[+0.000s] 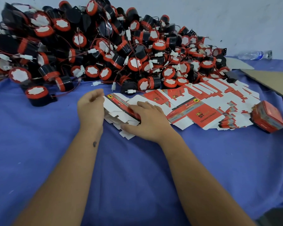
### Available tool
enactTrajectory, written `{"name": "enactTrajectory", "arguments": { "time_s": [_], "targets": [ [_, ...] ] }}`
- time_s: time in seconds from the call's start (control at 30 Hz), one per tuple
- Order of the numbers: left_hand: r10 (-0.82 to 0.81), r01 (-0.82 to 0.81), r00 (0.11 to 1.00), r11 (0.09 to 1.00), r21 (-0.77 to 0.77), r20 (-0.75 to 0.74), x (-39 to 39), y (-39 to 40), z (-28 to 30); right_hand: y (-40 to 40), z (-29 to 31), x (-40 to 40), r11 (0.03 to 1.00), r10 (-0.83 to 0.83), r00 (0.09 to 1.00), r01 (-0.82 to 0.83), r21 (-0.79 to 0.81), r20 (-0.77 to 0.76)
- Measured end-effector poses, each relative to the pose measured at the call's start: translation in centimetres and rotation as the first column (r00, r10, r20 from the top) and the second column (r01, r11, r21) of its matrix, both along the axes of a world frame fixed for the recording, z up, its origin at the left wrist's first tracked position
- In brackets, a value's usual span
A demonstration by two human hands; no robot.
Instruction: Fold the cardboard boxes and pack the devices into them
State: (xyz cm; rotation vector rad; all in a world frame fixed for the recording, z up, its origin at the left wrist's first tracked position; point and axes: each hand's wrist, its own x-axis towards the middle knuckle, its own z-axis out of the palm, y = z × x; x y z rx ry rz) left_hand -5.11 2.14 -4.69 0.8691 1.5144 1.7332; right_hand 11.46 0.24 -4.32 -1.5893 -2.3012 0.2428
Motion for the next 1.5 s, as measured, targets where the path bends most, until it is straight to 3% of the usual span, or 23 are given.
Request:
{"name": "enactTrajectory", "arguments": {
  "time_s": [0.13,0.23,0.33,0.43,0.5,0.57,0.7,0.9,0.97,1.07,1.2,1.33,1.43,1.5],
  "targets": [
    [-0.142,0.101,0.911,0.987,0.125,0.388,0.1,-0.2,0.9,-0.9,0.9,0.1,0.999,0.0,0.971,0.013,0.05,-0.241],
    [-0.204,0.145,0.887,0.975,0.169,0.414,0.5,-0.4,1.1,-1.0,1.0,0.4,0.987,-0.044,0.942,0.092,0.132,-0.333],
    [-0.246,0.185,0.921,0.958,0.219,0.302,1.1,-0.8,1.3,-0.6,0.8,0.4,0.957,-0.112,0.904,0.209,0.199,-0.413],
    [-0.266,0.246,0.963,0.932,0.264,0.04,1.7,-1.6,1.5,-0.1,0.6,0.6,0.914,-0.202,0.912,0.306,0.266,-0.357],
    [-0.286,0.316,0.947,0.909,0.272,-0.143,2.0,-2.1,1.5,0.2,0.4,0.8,0.904,-0.233,0.902,0.339,0.262,-0.363],
    [-0.295,0.379,0.9,0.893,0.243,-0.321,2.2,-2.3,1.4,0.3,0.4,0.9,0.897,-0.261,0.845,0.391,0.207,-0.466],
    [-0.186,0.424,0.728,0.879,0.219,-0.66,2.7,-2.2,1.1,0.4,0.5,1.2,0.882,-0.246,0.636,0.46,0.104,-0.731],
    [-0.175,0.502,0.567,0.848,0.169,-0.805,3.1,-1.4,0.4,1.2,1.3,1.6,0.893,-0.253,0.122,0.412,-0.182,-0.96],
    [-0.089,0.519,0.515,0.824,0.227,-0.853,3.2,-1.2,0.3,1.2,1.5,1.8,0.907,-0.253,0.034,0.355,-0.225,-0.967],
    [-0.025,0.522,0.517,0.801,0.292,-0.856,2.9,-0.8,0.2,1.0,1.6,1.6,0.939,-0.232,0.064,0.276,-0.207,-0.971],
    [-0.088,0.528,0.617,0.784,0.328,-0.782,2.7,-1.2,0.5,0.8,1.7,1.4,0.973,-0.147,0.136,0.2,-0.118,-0.98],
    [-0.212,0.467,0.788,0.817,0.337,-0.578,3.9,-2.2,1.0,0.7,1.4,1.0,0.995,-0.096,0.198,0.025,-0.093,-0.975],
    [-0.296,0.465,0.841,0.823,0.327,-0.453,4.3,-2.5,1.4,0.8,1.3,0.6,0.996,-0.088,0.311,0.033,-0.081,-0.946],
    [-0.363,0.472,0.864,0.824,0.313,-0.348,4.5,-2.5,1.4,1.0,1.1,0.5,0.996,-0.085,0.324,0.027,-0.081,-0.942]
  ]
}}
